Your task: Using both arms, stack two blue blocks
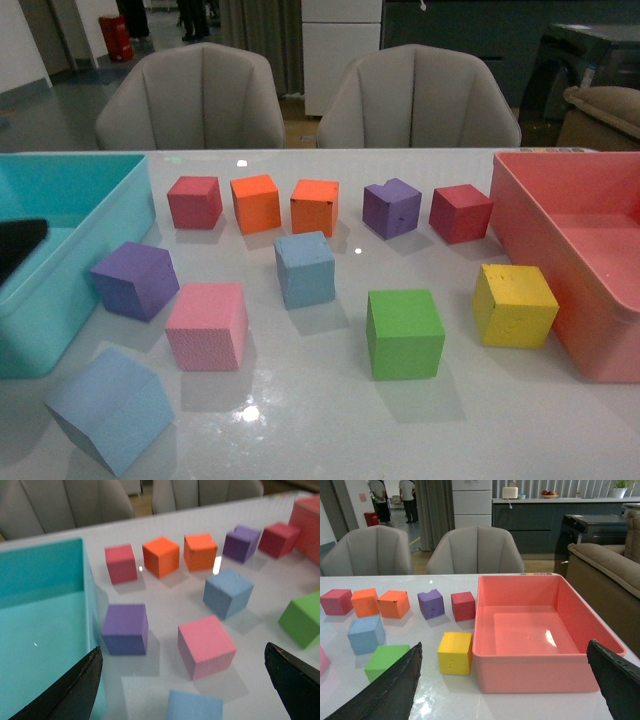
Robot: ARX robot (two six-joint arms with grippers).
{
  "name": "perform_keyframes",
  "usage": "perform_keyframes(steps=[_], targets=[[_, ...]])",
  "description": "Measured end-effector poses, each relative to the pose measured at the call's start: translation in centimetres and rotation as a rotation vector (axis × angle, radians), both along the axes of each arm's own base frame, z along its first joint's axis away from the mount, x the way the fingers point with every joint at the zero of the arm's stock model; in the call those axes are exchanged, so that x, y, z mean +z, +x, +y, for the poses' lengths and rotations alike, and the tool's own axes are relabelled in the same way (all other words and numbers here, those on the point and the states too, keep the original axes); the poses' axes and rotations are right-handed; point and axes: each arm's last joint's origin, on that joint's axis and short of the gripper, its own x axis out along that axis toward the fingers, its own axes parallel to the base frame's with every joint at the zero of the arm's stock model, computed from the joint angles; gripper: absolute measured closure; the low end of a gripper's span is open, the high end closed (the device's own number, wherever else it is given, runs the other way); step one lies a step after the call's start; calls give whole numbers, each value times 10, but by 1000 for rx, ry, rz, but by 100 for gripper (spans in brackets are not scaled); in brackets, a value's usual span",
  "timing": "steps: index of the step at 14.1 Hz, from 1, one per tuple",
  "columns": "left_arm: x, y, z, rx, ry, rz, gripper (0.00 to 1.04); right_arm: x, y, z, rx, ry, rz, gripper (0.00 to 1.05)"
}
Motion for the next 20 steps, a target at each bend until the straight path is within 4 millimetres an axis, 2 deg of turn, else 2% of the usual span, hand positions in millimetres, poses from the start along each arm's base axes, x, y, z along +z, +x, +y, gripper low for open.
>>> perform_keyframes(steps=[1, 3, 7, 13, 20], targets=[[-42, 38, -5, -77, 50, 241, 7, 0, 0, 0, 0, 0, 0, 6], [-56, 50, -6, -114, 41, 317, 7, 0, 0, 0, 0, 0, 0, 6], [-74, 52, -3, -133, 64, 384, 7, 0, 0, 0, 0, 0, 0, 6], [-79, 53, 0, -158, 16, 407, 7, 0, 0, 0, 0, 0, 0, 6], [-117, 53, -6, -159, 32, 500, 7, 0, 0, 0, 0, 0, 0, 6]])
